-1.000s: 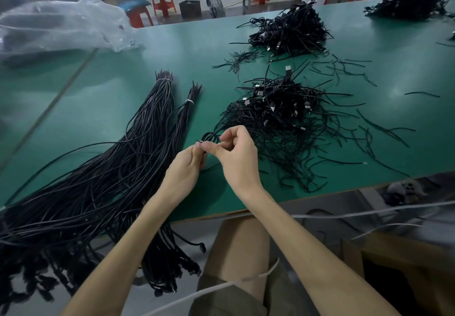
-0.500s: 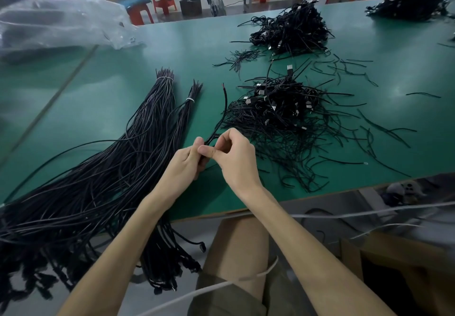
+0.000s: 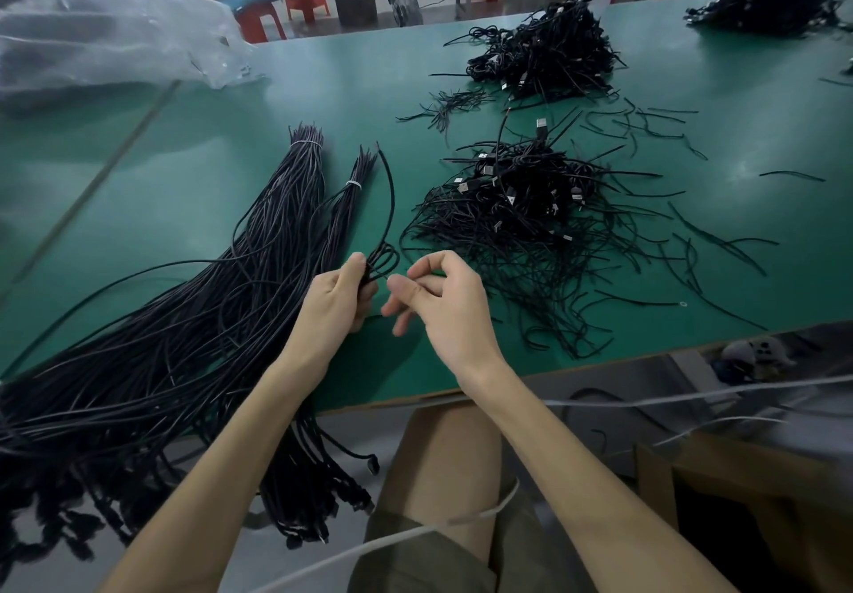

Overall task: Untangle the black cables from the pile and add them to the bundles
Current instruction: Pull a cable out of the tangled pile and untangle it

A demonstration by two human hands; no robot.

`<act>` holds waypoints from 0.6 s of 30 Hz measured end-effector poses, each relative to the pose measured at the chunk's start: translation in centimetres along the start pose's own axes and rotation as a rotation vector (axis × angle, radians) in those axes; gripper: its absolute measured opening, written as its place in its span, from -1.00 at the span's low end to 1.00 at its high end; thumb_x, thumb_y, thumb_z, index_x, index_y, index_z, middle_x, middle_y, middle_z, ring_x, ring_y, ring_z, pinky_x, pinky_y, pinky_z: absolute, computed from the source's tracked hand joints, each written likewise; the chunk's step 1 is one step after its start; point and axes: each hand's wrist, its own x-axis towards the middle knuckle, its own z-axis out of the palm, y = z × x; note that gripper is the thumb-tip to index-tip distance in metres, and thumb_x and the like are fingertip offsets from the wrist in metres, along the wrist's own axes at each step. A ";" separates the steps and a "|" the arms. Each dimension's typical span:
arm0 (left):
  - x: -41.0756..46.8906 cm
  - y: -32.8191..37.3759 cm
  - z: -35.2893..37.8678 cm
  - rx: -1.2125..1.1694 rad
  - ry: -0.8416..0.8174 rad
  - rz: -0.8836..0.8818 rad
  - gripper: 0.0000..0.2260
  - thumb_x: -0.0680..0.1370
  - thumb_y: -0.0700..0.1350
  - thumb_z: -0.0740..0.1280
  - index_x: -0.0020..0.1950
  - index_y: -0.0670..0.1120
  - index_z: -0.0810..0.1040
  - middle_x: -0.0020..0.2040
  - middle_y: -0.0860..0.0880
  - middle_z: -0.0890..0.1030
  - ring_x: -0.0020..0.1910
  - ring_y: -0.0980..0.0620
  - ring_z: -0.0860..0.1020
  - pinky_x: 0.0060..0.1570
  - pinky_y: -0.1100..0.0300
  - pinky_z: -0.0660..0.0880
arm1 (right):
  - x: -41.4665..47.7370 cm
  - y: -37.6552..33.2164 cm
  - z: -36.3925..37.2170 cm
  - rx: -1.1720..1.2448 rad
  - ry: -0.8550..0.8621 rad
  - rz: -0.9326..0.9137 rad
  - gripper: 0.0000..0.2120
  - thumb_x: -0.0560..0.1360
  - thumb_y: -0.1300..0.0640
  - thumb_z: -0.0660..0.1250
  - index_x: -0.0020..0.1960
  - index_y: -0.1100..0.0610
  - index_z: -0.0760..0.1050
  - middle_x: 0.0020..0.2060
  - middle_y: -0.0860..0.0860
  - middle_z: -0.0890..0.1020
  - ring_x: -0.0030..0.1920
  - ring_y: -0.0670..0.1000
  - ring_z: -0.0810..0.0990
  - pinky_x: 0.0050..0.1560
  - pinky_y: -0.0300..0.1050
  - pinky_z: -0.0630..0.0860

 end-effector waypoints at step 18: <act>-0.5 0.2 -0.1 -0.034 -0.083 -0.009 -0.45 0.73 -0.04 0.13 -0.49 0.01 0.39 -0.50 0.03 0.45 -0.56 0.14 0.25 -0.55 0.32 0.15 | 0.8 0.8 0.1 0.114 -0.213 0.108 -0.58 0.55 0.09 0.49 0.34 -0.01 0.43 -0.26 0.11 0.67 -0.48 -0.01 0.46 -0.32 -0.23 0.47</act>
